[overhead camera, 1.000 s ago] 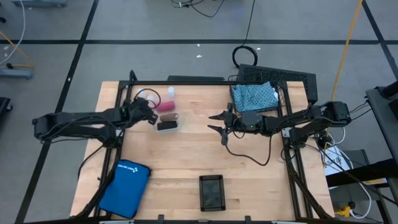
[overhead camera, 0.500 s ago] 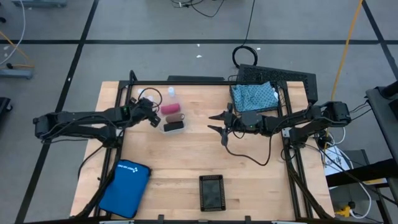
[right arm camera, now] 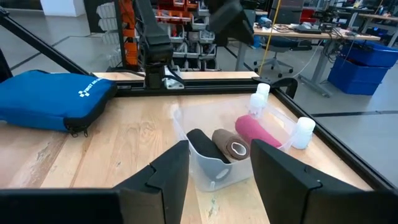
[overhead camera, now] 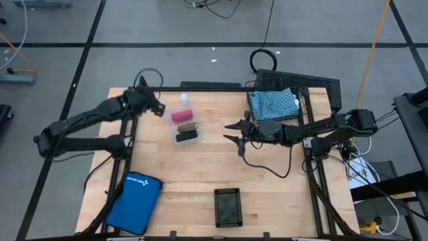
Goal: Pick & Place Medicine items
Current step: Put the top left transparent pill bottle into the black bin
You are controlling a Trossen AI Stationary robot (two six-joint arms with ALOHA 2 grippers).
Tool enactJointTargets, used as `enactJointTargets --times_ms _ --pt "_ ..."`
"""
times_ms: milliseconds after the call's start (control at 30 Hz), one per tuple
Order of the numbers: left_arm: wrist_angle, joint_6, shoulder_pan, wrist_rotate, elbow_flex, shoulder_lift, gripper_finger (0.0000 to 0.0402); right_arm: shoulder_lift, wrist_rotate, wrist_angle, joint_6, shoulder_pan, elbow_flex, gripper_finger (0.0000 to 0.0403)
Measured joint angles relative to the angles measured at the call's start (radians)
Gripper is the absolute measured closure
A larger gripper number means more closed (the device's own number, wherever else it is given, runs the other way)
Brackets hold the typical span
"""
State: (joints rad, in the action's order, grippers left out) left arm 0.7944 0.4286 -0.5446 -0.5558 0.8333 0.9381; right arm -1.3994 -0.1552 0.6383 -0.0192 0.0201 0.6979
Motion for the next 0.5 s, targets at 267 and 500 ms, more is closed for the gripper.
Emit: enactJointTargets --times_ms 267,500 --pt "-0.012 -0.062 -0.363 0.258 0.011 0.186 0.0156 0.000 0.000 0.000 0.000 0.000 0.000 0.0243" --pt "-0.065 -0.094 -0.399 0.278 0.009 0.273 0.0156 0.000 0.001 -0.004 0.000 0.000 -0.001 0.0243"
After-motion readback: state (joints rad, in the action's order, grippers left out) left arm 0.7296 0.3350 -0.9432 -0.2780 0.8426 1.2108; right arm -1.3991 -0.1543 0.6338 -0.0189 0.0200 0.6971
